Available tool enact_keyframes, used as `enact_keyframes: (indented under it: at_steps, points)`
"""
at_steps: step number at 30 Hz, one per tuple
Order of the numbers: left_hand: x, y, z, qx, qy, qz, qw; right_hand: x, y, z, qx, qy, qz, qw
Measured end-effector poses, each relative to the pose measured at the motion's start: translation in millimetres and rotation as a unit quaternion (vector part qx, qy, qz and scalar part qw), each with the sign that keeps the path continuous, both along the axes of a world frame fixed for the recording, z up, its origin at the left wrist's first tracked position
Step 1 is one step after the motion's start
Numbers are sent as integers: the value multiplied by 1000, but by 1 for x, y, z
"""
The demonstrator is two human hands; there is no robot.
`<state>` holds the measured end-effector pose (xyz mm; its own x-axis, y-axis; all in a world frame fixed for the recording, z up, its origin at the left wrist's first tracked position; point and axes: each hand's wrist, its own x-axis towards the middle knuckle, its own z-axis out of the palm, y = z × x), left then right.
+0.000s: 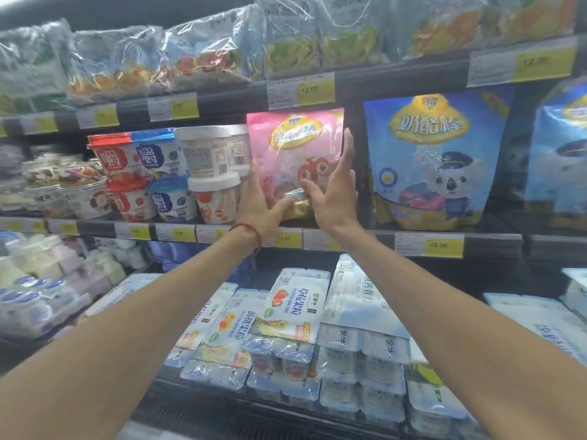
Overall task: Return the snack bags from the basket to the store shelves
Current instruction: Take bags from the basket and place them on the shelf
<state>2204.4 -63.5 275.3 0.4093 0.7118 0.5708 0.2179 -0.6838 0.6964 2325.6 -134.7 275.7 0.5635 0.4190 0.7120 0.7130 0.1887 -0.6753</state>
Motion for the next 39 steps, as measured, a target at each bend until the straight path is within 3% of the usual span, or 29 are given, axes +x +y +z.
enact_keyframes:
  at_steps: [7, 12, 16, 22, 28, 39]
  points:
    - [5, 16, -14, 7, -4, 32, 999, 18, -10, 1, -107, 117, 164, 974]
    - [17, 20, -17, 8, 11, 80, 997, 21, 1, 2, -161, 102, 75, 979]
    - [27, 22, -22, 9, 77, 170, 982, 22, 14, 0, -178, 72, 2, 981]
    - [37, 26, -24, -14, 135, 245, 960, 21, 19, -1, -163, 58, -31, 984]
    - [39, 31, -23, -25, 162, 245, 956, 25, 4, -1, -161, 108, -3, 981]
    - [30, 23, -21, -28, 152, 224, 962, 7, -12, 0, -146, 94, -31, 984]
